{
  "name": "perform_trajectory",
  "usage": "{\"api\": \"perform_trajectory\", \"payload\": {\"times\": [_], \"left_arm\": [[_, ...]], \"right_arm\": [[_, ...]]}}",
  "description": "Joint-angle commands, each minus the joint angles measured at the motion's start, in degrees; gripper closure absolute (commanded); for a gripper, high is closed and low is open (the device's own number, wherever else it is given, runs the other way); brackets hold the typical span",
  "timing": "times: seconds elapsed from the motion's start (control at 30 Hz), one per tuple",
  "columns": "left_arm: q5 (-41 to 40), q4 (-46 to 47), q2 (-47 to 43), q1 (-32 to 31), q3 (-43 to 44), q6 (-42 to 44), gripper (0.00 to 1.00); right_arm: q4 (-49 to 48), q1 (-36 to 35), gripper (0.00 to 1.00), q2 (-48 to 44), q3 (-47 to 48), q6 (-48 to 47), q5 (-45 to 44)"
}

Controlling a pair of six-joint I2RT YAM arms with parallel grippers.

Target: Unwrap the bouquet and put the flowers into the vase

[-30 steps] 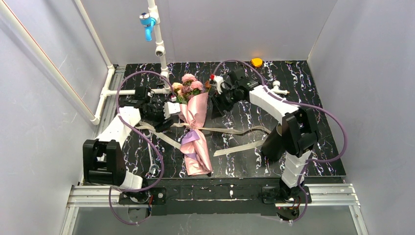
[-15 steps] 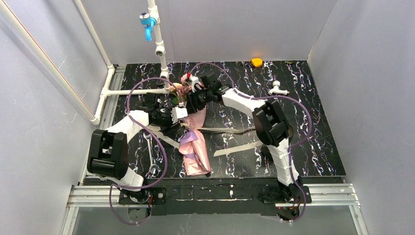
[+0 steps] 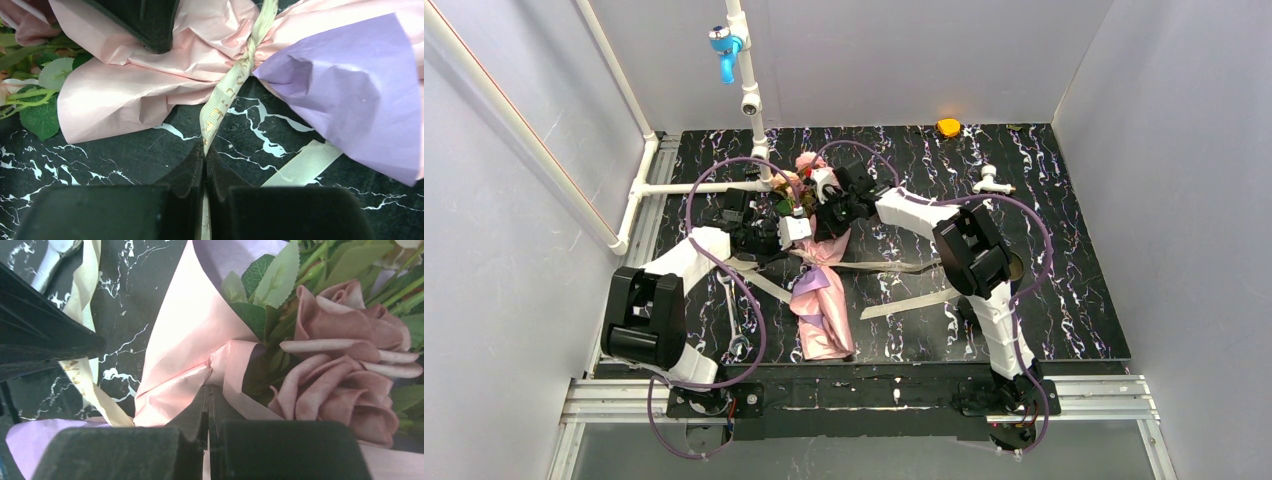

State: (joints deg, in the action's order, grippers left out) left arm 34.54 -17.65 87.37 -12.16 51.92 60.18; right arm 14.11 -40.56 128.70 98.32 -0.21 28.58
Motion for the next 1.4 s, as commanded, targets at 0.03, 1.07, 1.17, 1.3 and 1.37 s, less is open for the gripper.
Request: {"api": "perform_trajectory", "payload": {"times": [0.03, 1.07, 1.17, 1.3, 1.37], "left_arm": [[4.06, -3.71, -5.46, -1.34, 2.82, -2.11, 1.00], [8.62, -3.97, -12.13, -5.88, 2.50, -11.38, 1.00], [10.47, -4.20, -14.72, -8.46, 4.16, -15.18, 1.00], [4.69, -4.78, -13.08, -8.13, 5.56, -20.63, 1.00], [1.89, -5.30, -11.02, -6.56, 6.24, -23.62, 1.00]], "right_arm": [[6.54, 0.13, 0.99, 1.10, -0.63, -9.97, -6.49], [12.27, 0.21, 0.99, -4.04, -10.13, -24.08, -7.19], [11.11, 0.21, 0.99, -4.16, -11.24, -24.29, -6.62], [10.91, 0.54, 0.99, -4.69, -11.80, -26.09, -4.55], [10.81, 0.75, 0.99, -5.11, -12.30, -27.01, -3.33]]}}
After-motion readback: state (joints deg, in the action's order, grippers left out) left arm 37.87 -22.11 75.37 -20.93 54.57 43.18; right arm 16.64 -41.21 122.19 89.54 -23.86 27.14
